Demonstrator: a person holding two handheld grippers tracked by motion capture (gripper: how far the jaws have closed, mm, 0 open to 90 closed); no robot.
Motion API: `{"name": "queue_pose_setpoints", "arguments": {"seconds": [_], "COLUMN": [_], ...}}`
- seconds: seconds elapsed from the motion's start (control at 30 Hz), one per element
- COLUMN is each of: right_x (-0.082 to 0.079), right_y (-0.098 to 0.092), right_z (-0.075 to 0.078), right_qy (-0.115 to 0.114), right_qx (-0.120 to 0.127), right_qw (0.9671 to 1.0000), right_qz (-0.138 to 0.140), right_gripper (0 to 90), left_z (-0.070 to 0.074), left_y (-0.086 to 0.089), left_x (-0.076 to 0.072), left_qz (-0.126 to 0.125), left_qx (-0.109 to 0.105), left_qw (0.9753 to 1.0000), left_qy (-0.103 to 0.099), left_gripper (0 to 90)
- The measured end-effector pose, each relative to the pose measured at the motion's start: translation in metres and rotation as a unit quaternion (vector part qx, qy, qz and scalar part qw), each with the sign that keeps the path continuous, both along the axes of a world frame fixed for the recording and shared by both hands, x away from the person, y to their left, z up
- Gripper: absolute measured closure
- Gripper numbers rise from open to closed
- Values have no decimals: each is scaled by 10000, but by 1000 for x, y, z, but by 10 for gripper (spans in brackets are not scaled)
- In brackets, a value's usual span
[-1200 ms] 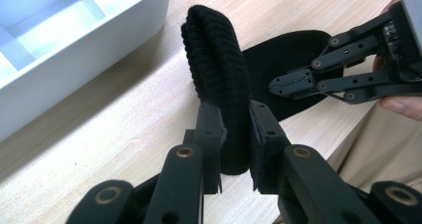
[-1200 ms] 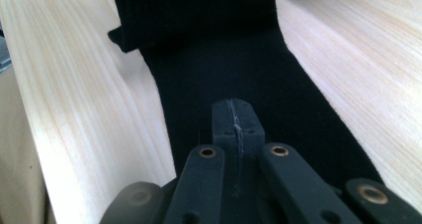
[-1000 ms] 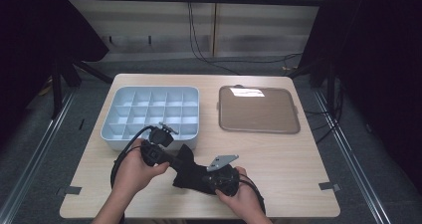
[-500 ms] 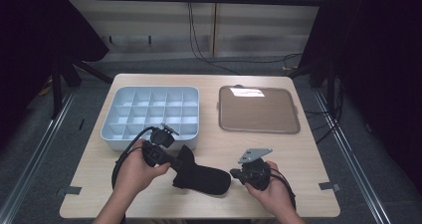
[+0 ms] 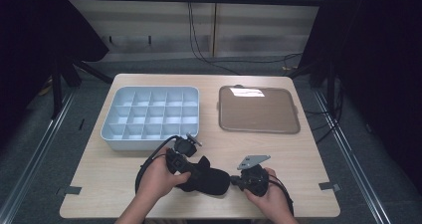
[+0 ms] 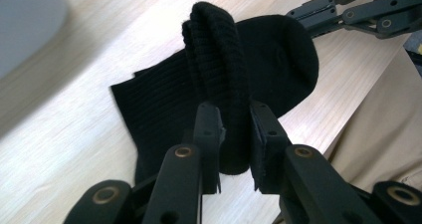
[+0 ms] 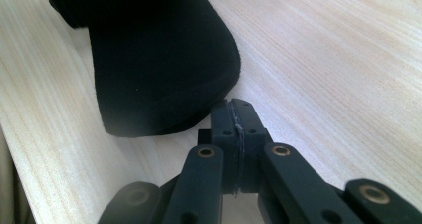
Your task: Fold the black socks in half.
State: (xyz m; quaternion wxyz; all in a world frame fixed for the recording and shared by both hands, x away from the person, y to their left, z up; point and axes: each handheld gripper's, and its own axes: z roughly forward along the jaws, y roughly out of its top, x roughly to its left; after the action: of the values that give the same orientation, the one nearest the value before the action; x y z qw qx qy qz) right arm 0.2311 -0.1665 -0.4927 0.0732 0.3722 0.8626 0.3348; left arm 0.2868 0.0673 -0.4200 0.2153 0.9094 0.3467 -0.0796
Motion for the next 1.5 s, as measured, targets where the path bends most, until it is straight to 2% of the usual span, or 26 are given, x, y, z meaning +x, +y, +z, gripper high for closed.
{"name": "queue_pose_setpoints", "arguments": {"seconds": [0.17, 0.4, 0.67, 0.77, 0.87, 1.1, 1.2, 1.3, 1.33, 1.4, 1.47, 1.5], "right_x": [0, 0, 0, 0, 0, 1, 1, 1, 1, 1, 1, 1], "right_y": [2, 4, 4, 5, 5, 4, 5, 5, 5, 5, 5, 5], "right_z": [0, 0, -1, -1, -1, -2, -1, -1, -1, -1, -1, -1], "right_qy": [-37, -44, -75, -80, -80, -105, -117, -110, -109, -108, -105, -105], "right_qx": [7, -20, -19, -14, 2, 43, 7, 10, 12, 10, 3, 3], "right_qw": [10000, 10000, 10000, 10000, 10000, 9999, 9999, 9999, 9999, 9999, 9999, 9999], "right_qz": [8, 3, 30, 14, 1, 15, 18, 9, 7, 7, 10, 10], "right_gripper": [895, 895, 894, 894, 893, 892, 893, 892, 892, 893, 893, 893], "left_z": [-5, -13, -14, -17, -17, -9, -5, -6, -10, -14, -23, -23], "left_y": [-12, -31, -38, -40, -40, -34, -31, -30, -31, -32, -38, -38], "left_x": [-1, -3, -6, -6, -6, -3, -1, 1, 2, 2, 1, 1], "left_qz": [-39, -248, -306, -338, -328, -188, 27, 83, 52, 64, 4, 4], "left_qx": [-3, 28, 23, -56, -186, -353, -481, -444, -355, -313, -154, -154], "left_qw": [10000, 9997, 9995, 9993, 9992, 9991, 9987, 9988, 9992, 9993, 9997, 9997], "left_qy": [25, 79, 64, 123, 151, 173, 163, 162, 200, 194, 204, 204], "left_gripper": [754, 739, 740, 709, 640, 594, 567, 577, 575, 573, 570, 572]}}
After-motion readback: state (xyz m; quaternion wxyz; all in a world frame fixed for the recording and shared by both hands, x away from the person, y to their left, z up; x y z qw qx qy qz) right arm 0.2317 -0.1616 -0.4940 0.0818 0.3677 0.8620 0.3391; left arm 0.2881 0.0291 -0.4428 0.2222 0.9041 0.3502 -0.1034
